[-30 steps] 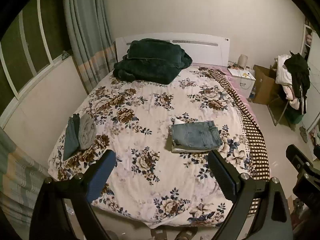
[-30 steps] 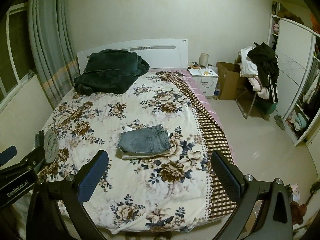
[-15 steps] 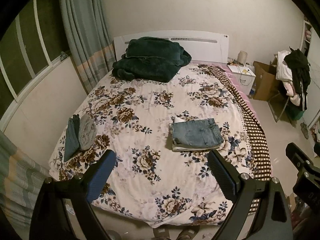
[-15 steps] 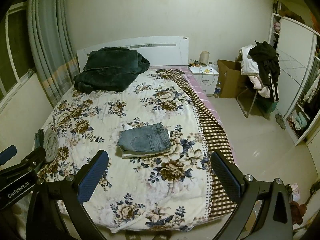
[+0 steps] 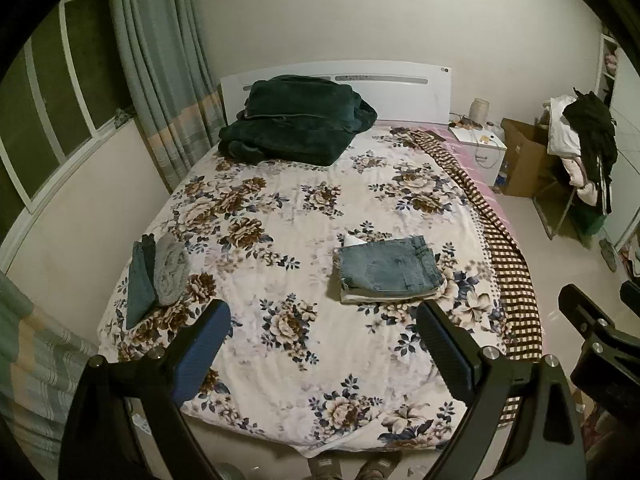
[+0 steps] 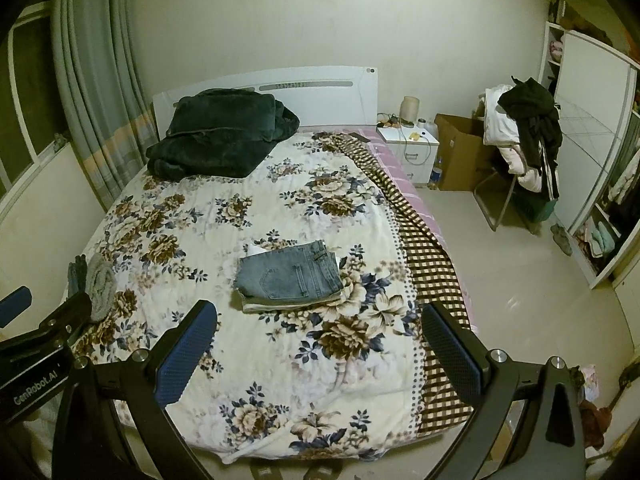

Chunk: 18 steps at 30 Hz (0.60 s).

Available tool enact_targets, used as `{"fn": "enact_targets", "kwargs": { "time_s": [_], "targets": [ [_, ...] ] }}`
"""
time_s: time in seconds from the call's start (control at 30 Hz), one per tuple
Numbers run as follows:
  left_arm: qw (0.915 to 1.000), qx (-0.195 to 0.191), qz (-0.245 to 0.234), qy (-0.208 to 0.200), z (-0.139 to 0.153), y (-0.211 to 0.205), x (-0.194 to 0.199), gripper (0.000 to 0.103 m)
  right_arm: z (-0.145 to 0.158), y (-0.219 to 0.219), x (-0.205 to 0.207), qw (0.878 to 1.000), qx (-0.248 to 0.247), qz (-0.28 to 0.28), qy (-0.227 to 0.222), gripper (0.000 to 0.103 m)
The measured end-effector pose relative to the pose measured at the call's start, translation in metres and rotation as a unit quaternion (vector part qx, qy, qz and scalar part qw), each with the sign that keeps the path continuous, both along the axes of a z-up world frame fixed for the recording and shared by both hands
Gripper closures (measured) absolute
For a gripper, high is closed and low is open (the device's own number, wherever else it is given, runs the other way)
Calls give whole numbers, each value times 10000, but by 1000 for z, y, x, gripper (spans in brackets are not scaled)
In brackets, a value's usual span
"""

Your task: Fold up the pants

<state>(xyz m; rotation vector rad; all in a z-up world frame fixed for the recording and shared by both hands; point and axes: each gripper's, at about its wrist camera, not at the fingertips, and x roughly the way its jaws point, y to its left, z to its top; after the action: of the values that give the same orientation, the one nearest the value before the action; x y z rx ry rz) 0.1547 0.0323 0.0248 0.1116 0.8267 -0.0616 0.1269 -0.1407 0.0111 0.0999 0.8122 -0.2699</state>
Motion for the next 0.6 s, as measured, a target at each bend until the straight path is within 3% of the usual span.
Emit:
{"fn": "enact_targets", "kwargs": {
  "time_s": [0.6],
  "targets": [
    [10000,-27,-62,-24,7,-6,4,8,0,-3,3,10000,-15,21,-2,0]
  ]
}}
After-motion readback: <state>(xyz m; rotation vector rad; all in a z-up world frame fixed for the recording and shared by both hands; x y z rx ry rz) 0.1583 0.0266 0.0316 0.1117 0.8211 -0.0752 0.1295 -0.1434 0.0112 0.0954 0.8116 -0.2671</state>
